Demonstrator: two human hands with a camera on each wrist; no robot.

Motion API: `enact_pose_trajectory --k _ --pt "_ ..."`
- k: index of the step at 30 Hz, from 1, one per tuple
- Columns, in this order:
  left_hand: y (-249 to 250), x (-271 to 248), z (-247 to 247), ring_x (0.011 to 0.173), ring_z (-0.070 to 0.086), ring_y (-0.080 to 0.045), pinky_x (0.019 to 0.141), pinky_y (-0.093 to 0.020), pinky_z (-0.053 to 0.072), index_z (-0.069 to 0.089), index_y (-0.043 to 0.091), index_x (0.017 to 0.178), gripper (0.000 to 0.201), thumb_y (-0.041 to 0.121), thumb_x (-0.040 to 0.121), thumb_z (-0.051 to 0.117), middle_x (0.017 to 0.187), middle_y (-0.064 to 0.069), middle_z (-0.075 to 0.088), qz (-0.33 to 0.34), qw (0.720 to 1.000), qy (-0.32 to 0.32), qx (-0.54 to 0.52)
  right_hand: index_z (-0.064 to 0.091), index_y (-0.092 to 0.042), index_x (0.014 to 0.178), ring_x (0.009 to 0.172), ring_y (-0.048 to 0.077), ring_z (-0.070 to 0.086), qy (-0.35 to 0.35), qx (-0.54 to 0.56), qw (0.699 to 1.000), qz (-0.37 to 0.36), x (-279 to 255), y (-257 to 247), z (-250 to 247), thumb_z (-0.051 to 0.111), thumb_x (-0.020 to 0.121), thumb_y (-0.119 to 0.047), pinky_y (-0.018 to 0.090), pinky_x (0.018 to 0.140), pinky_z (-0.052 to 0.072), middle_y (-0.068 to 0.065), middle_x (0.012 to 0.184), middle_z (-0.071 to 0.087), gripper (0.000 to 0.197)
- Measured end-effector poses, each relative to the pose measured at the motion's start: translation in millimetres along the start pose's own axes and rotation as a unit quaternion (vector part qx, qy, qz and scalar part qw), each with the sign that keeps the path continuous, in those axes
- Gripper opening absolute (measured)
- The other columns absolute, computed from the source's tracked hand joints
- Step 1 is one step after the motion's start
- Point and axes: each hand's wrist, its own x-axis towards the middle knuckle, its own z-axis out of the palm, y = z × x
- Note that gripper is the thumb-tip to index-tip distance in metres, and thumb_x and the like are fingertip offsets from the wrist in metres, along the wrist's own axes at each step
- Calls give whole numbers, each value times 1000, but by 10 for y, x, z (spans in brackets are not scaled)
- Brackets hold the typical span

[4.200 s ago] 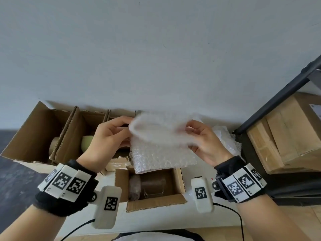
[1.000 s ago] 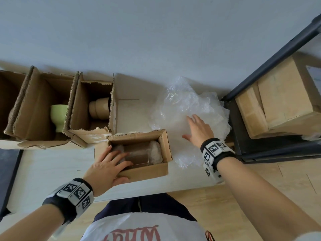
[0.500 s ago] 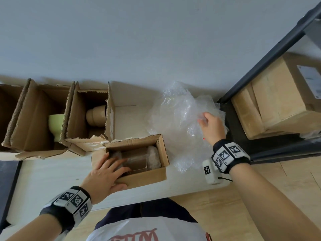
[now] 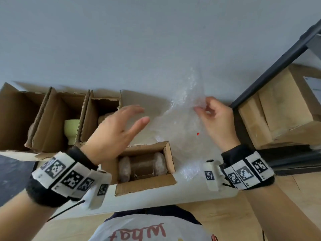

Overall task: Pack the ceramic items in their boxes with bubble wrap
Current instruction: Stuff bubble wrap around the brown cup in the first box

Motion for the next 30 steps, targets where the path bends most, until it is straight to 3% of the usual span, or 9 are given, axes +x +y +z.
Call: enact_pose_trajectory --k 4,9,12,16,19,21,24,27,30 --pt "428 159 -176 103 59 8 91 -16 46 50 26 133 90 80 62 58 114 15 64 -55 989 -37 -134 67 -14 105 84 1 58 -35 -16 999 -24 -51 -165 323 63 90 -13 7 74 45 -14 91 64 16" --pt "469 174 -153 91 62 4 80 -11 50 46 26 135 70 44 74 74 100 15 64 -85 987 30 -130 67 -14 108 89 5 61 -49 22 999 12 -109 -272 543 65 89 -21 17 81 50 -6 101 69 21" --pt "392 174 -173 93 68 -5 89 -27 54 52 16 132 49 16 86 67 101 4 71 -78 976 62 -195 61 -22 116 103 1 59 -109 84 990 27 -127 -274 576 72 79 -38 13 89 46 -9 113 65 42" --pt "290 135 -320 85 69 -4 76 -17 53 50 14 131 40 5 92 56 84 11 74 -34 966 39 -252 44 -28 135 123 -5 45 -110 162 973 119 -70 -176 516 59 69 -64 10 92 41 -13 135 49 76" --pt "235 77 -461 83 70 -9 71 -17 53 54 11 124 31 4 93 52 86 5 74 1 948 -3 -319 37 -30 140 116 -4 47 -158 196 944 213 -5 -57 450 56 69 -67 16 85 38 -14 130 49 83" --pt "183 58 -545 95 69 -24 77 -26 55 58 12 122 32 12 90 55 100 -11 71 -2 926 -31 -377 45 -20 137 104 -2 52 -214 255 909 251 13 -3 443 63 70 -61 18 80 42 -14 113 55 81" --pt "65 53 -611 88 69 -22 71 -27 54 64 19 117 31 21 86 61 97 -9 71 -24 923 -17 -385 72 -12 102 89 17 66 -197 388 865 250 21 10 462 76 73 -24 24 75 54 1 94 70 31" --pt "-91 35 -644 94 69 -27 79 -30 57 62 23 116 33 28 83 61 100 -10 73 -58 941 28 -333 76 -15 86 79 16 70 -148 400 877 223 58 -13 430 72 71 -14 24 70 55 6 87 73 16" --pt "-210 22 -693 91 70 -25 69 -25 58 56 19 124 43 28 82 57 97 -11 73 -84 941 42 -324 73 -6 91 71 17 68 -123 384 892 204 115 -48 365 71 71 -15 27 68 55 9 80 71 22"
